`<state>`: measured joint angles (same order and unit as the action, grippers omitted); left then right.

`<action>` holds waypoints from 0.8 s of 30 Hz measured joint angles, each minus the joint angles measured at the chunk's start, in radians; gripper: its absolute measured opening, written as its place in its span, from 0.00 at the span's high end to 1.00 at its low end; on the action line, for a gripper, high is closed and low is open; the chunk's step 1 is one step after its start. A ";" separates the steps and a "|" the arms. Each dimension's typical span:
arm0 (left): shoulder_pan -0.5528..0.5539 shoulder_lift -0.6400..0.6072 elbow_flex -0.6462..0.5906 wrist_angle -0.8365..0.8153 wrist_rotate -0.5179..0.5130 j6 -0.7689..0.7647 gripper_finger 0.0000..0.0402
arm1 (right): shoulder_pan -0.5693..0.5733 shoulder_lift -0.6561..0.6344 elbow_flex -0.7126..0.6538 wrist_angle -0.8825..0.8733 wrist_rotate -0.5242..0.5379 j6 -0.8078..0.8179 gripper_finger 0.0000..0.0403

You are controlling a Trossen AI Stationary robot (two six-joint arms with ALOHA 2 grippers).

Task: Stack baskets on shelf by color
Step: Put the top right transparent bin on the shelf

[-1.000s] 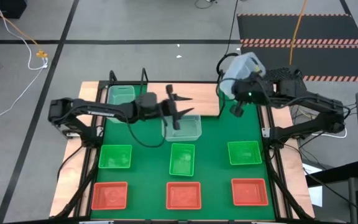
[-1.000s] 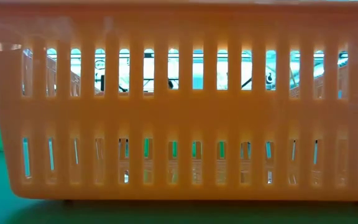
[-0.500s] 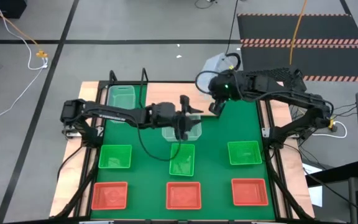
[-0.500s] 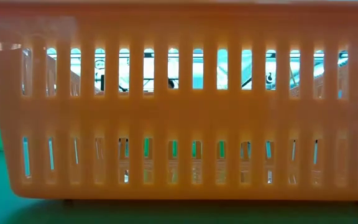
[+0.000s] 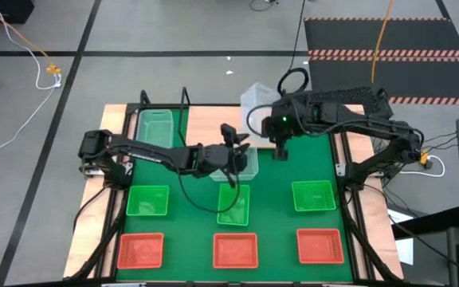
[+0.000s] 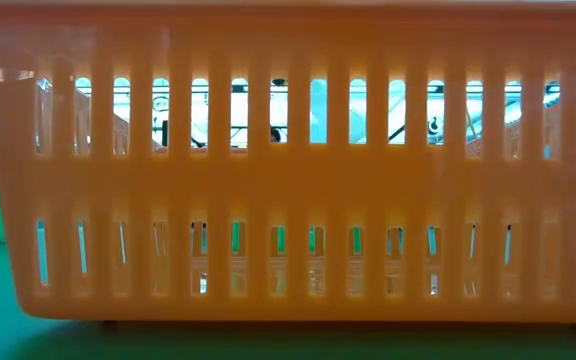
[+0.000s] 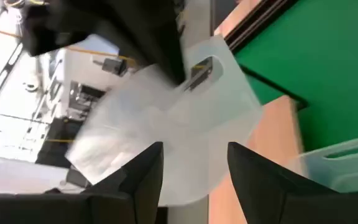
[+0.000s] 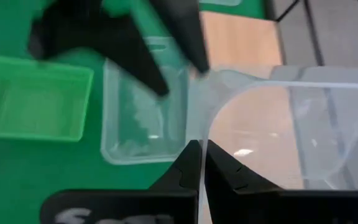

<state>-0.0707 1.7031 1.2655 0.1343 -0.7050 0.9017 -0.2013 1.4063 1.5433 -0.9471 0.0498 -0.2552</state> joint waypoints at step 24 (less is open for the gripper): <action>0.177 0.060 0.426 -0.673 0.730 -0.342 0.55 | 0.125 0.003 -0.163 0.161 0.057 -0.170 1.00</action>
<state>0.1062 1.7629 1.6919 -0.5384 0.0254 0.5593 -0.0767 1.4097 1.3808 -0.7862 0.1071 -0.4248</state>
